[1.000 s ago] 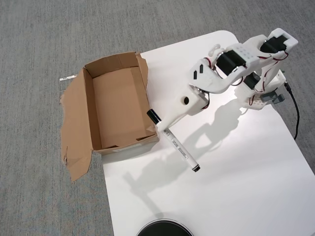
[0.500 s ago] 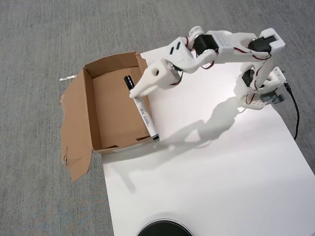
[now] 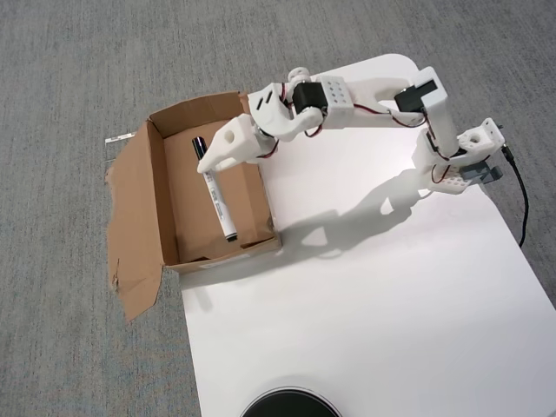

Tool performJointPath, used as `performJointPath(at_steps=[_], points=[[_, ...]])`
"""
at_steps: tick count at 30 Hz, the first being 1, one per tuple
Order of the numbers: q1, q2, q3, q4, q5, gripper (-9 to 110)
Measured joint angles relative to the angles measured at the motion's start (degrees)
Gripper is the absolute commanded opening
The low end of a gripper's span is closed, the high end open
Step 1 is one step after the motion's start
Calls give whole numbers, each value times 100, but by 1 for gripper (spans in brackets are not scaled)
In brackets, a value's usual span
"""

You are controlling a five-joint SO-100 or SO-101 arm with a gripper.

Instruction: Grasp a pen and put it in the box.

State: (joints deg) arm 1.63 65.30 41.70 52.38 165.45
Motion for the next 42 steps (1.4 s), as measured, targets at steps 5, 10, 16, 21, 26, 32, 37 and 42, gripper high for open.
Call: performJointPath(at_steps=[5,10,16,21,26,32,37,42], points=[[255,-193,-18,0,0,1],[562,-554,-18,0,0,1],[519,-976,-18,0,0,1],[598,-1301,-18,0,0,1],[510,-1477,-18,9,0,1],[554,-1635,-18,9,0,1],[554,-1679,-18,9,0,9],[545,-1687,-18,9,0,12]])
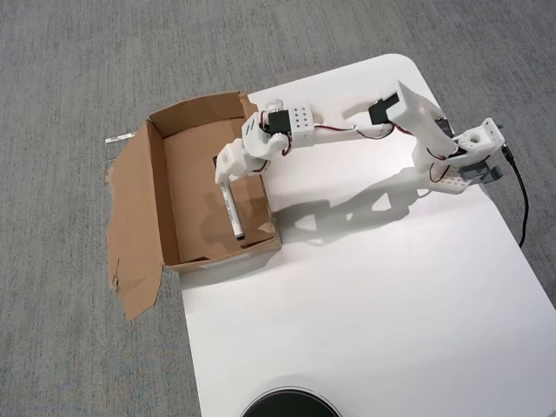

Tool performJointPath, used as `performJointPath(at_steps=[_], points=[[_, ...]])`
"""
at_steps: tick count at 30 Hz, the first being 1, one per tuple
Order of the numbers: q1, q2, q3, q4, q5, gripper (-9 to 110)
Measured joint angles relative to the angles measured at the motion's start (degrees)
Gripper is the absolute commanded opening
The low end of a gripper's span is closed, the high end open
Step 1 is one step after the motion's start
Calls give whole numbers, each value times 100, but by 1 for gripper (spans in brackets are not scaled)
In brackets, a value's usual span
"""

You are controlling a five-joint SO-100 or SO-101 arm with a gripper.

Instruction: Grasp a pen and put it in the box.

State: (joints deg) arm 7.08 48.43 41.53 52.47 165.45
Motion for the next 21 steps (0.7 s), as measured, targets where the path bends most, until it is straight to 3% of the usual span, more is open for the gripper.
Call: performJointPath(at_steps=[12,21], points=[[-9,18,0,0,0,12],[-18,1178,0,79,0,12]])
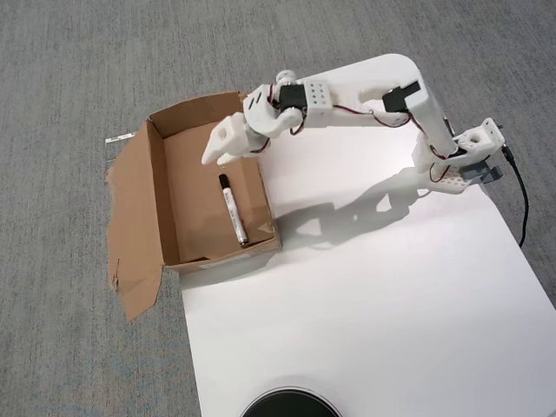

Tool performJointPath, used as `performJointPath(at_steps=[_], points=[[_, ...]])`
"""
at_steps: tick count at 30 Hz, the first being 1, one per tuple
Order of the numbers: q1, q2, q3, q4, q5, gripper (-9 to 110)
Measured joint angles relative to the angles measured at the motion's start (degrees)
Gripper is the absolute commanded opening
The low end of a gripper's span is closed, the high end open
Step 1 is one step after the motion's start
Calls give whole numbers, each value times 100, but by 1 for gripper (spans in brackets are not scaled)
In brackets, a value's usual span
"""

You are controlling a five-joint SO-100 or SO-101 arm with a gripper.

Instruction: Grasp a pen and put it in the box.

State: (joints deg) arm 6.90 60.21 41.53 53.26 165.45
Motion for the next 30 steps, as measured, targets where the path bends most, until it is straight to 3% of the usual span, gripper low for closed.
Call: performJointPath(at_steps=[17,22,30], points=[[-422,2777,185,2698,9,12],[-483,3428,475,2804,9,12],[-501,5502,2399,2804,18,12]])
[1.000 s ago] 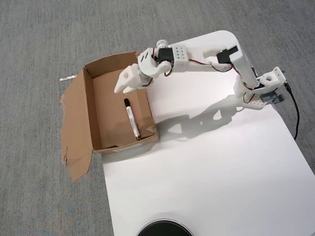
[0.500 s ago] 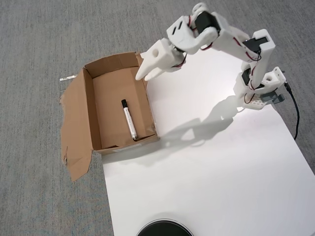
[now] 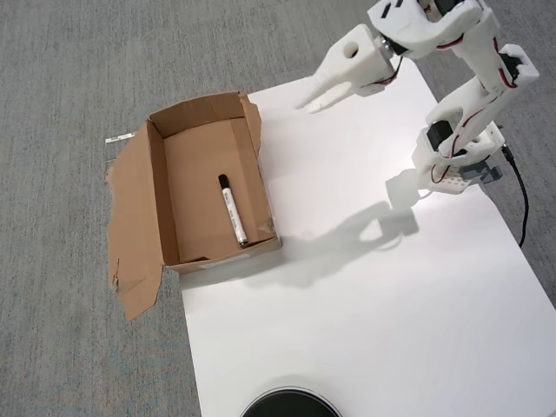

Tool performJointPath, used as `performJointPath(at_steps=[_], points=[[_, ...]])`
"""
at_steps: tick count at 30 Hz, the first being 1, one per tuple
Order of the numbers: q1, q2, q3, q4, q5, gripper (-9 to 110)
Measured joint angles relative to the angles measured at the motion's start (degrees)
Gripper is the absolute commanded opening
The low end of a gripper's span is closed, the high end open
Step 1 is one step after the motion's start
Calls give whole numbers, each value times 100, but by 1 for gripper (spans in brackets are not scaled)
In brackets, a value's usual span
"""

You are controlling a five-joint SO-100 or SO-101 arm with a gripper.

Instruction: Grasp a pen and put it in the box.

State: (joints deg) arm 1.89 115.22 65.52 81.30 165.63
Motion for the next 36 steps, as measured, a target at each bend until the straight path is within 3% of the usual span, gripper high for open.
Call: performJointPath(at_steps=[17,23,36], points=[[35,2971,3551,0,44,12],[26,3788,4711,0,677,12],[62,5168,6284,-123,967,12]])
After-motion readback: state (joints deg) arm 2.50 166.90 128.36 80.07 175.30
